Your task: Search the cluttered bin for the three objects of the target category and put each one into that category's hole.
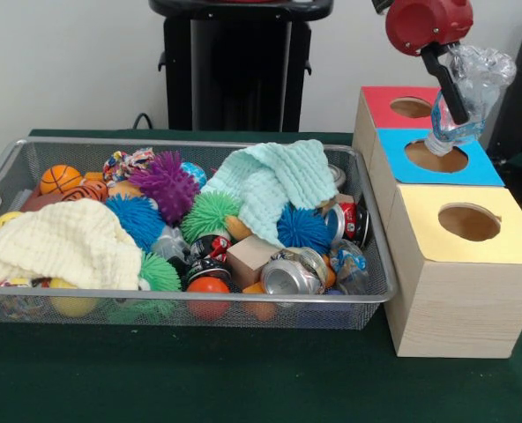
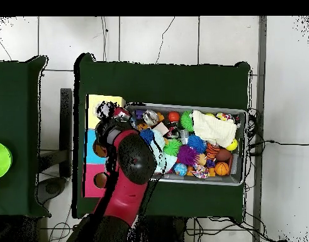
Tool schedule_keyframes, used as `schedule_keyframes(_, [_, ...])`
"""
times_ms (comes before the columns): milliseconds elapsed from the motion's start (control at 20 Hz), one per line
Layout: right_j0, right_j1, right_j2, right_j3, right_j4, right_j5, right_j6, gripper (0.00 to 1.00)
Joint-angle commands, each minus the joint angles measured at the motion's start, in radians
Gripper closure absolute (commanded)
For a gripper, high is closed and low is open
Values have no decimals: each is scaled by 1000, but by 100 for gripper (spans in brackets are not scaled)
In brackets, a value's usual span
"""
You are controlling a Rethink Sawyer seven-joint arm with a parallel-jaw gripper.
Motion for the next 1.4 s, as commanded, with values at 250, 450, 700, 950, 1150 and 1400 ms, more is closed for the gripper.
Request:
schedule_keyframes(250, [-17,59,40,-21,71,140,-331,100])
schedule_keyframes(450, [-15,53,34,-23,58,141,-310,100])
schedule_keyframes(700, [-5,53,31,-26,70,139,-305,100])
schedule_keyframes(950, [-9,86,36,-23,103,164,-358,100])
schedule_keyframes(1150, [-12,109,33,-12,118,188,-395,100])
schedule_keyframes(1400, [-6,170,31,-20,174,219,-459,100])
